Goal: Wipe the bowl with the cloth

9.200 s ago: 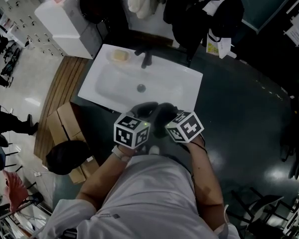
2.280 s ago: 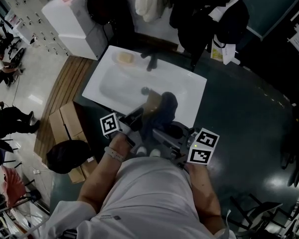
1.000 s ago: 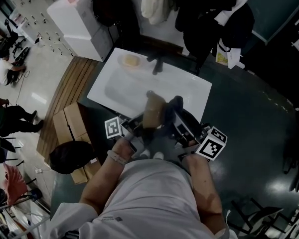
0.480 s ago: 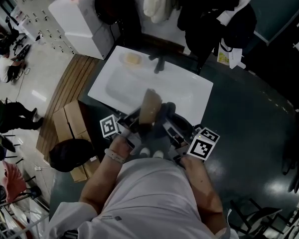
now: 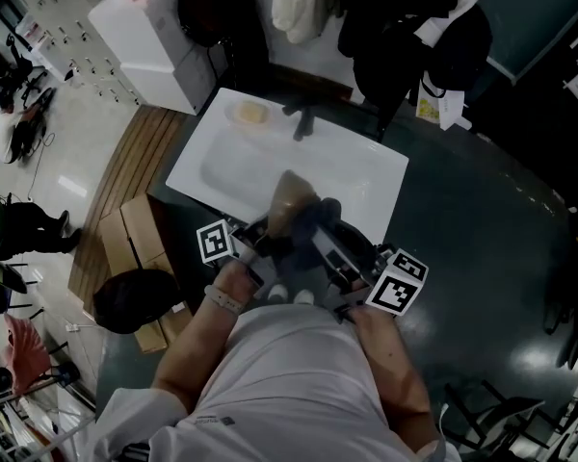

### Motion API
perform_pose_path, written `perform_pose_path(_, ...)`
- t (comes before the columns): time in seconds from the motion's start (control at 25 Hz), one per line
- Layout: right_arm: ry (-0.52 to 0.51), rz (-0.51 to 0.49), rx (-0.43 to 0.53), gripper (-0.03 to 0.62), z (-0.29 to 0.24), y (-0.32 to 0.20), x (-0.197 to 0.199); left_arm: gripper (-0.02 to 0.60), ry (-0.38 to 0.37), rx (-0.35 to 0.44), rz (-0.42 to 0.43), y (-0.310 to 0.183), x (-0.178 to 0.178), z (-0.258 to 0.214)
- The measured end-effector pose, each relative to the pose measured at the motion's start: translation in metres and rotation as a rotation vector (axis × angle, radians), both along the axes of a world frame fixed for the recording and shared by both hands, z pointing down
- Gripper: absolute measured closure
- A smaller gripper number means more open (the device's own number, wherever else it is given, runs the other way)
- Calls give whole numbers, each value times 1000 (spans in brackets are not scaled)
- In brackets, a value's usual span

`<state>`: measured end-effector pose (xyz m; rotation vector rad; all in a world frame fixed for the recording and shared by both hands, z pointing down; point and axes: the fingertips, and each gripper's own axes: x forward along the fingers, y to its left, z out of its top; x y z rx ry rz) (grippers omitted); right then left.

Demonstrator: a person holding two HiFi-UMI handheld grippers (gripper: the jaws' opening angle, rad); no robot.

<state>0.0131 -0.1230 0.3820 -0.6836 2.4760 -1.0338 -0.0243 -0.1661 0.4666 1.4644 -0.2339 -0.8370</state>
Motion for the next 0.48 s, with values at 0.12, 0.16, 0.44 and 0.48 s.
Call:
perform_pose_path(0.12,-17,51,20,525,-10,-9,12,558,3,5,36,6,10,0)
perform_pose_path(0.16,-20,69,24,526,-13,-13,16,558,8,4,46,8,13,0)
perform_pose_path(0.44,-38,191,-28,526,-3,-29,43,560,24,27,88,18,20,-6)
perform_pose_path(0.48,-27,199,-43,525,2,-30,45,560,32,32,89,18,20,-7)
